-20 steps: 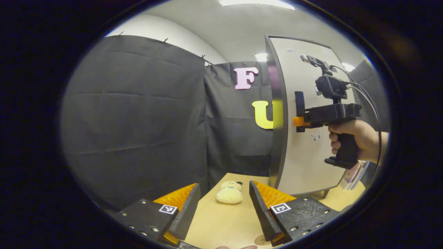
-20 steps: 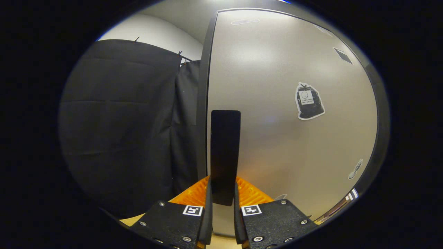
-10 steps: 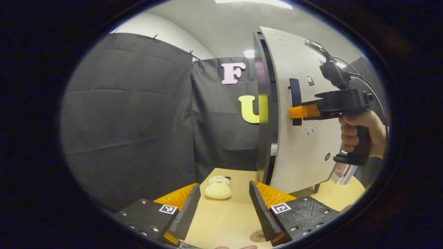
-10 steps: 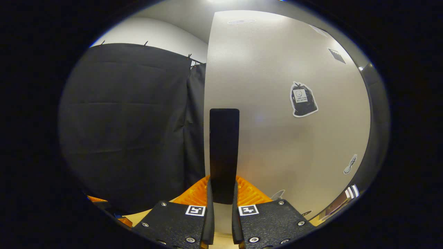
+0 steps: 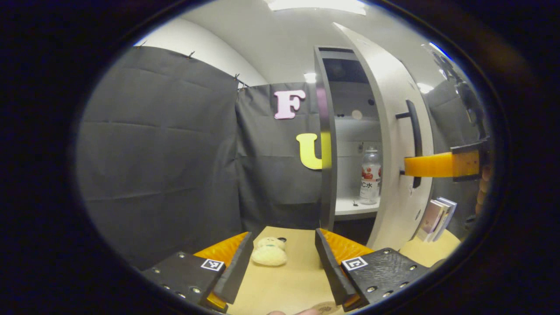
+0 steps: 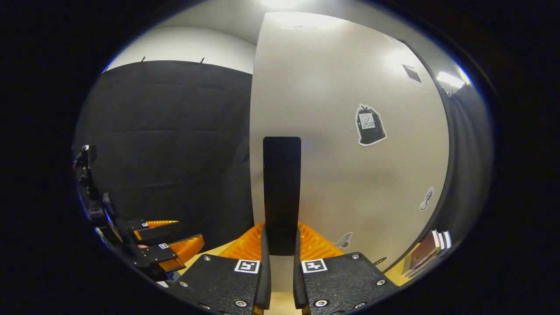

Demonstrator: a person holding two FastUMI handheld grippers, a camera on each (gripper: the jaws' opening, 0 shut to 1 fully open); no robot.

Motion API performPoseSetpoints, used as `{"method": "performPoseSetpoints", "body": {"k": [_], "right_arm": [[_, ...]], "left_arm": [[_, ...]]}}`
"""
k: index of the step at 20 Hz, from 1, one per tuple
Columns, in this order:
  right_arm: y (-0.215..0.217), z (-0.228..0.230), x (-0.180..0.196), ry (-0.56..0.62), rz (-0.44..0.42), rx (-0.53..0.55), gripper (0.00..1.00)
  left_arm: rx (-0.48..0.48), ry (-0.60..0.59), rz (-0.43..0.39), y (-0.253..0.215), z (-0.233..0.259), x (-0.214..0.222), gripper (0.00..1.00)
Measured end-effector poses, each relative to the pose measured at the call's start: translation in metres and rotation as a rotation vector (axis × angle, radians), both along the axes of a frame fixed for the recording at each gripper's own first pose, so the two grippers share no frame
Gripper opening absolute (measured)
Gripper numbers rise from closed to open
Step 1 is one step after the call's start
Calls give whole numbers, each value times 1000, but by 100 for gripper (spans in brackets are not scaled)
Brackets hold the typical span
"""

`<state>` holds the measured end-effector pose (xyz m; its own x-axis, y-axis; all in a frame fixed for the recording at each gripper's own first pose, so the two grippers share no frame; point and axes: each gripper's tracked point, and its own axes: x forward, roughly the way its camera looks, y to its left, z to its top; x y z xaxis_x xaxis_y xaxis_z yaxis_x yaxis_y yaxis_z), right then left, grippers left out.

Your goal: Open the cabinet door with the right hand, grasp the bottle in the cabinet with the left hand and place it on the coaster, then close the cabinet door with the right hand.

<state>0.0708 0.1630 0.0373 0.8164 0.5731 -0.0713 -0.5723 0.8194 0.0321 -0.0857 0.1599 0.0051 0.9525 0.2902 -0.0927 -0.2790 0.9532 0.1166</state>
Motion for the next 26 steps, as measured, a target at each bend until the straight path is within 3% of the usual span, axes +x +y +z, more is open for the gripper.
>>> {"method": "performPoseSetpoints", "body": {"k": [2, 3, 4, 6, 11, 17, 18, 21, 26], "right_arm": [[-8, -1, 2, 0, -6, -6, 20], [-13, -1, -3, -7, -22, -17, 19], [-17, -1, -7, -5, -38, -22, 20], [-25, -1, -15, 7, -43, -19, 21], [-49, 0, -32, 35, -30, 8, 20], [-78, 4, -56, 28, -133, 16, 20], [-84, 3, -58, 29, -146, 19, 20], [-99, 5, -65, 17, -193, 21, 19], [-131, 5, -97, 5, -311, 64, 18]], "left_arm": [[-11, 1, -14, -24, 14, -15, 77], [0, 2, -45, -40, 22, -20, 82], [35, 16, -67, -51, 29, -24, 77], [116, 47, -63, -68, 38, -32, 82], [128, 20, -119, -140, 53, -28, 82], [110, 3, -159, -191, 50, -30, 82], [112, 1, -165, -195, 47, -30, 87], [101, 9, -164, -204, 43, -28, 87], [101, -1, -157, -213, 41, 6, 87]]}}
